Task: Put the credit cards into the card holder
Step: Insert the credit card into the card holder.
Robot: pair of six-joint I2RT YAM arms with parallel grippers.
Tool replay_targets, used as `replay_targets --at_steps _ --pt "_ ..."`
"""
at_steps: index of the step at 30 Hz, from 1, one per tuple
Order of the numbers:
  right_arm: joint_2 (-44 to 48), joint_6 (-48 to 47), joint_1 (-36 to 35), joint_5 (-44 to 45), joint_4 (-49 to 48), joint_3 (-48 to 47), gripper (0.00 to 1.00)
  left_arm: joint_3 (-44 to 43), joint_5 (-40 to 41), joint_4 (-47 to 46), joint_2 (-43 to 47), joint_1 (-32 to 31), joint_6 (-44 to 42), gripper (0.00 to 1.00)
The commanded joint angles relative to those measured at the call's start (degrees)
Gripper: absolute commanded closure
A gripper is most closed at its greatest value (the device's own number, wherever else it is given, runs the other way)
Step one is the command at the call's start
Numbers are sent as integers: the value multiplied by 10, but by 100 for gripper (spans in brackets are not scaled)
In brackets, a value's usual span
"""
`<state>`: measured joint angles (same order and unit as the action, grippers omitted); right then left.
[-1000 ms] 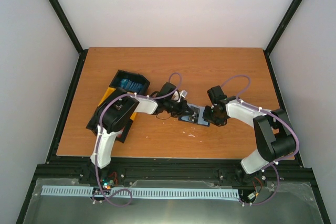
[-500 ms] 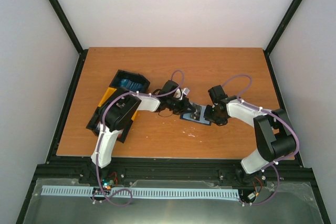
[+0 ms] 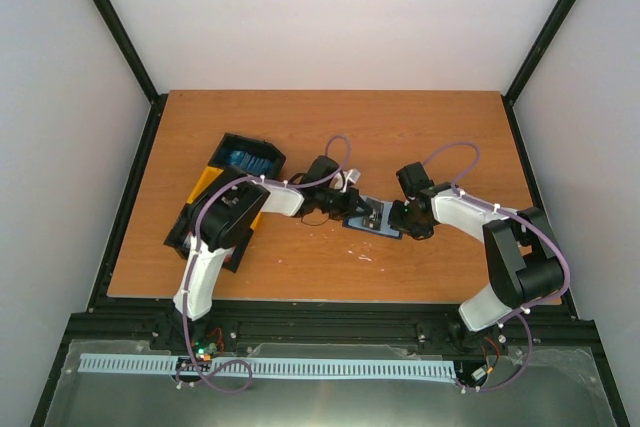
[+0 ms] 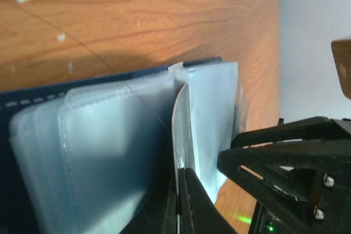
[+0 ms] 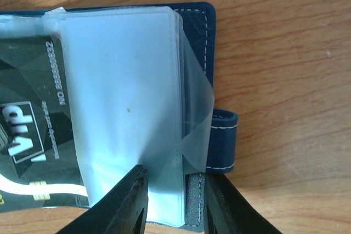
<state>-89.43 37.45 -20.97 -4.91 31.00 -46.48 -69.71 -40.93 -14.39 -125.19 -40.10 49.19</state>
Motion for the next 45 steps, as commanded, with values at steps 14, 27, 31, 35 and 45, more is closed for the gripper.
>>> replay_targets --at_steps 14,27,31,35,45 --pt "-15 -2 -3 -18 -4 6 72 -40 3 40 -39 -13 11 99" --pt "-15 -5 -3 -17 -1 2 72 -42 38 67 -39 -9 -26 99" --pt "-15 -5 -3 -20 -3 4 72 -36 15 50 -46 -15 -12 99" --pt "-13 -3 -3 -21 -5 4 72 -36 12 64 -47 -20 -8 92" --pt "-11 4 -3 -22 -9 4 72 -118 110 305 -18 -20 -46 59"
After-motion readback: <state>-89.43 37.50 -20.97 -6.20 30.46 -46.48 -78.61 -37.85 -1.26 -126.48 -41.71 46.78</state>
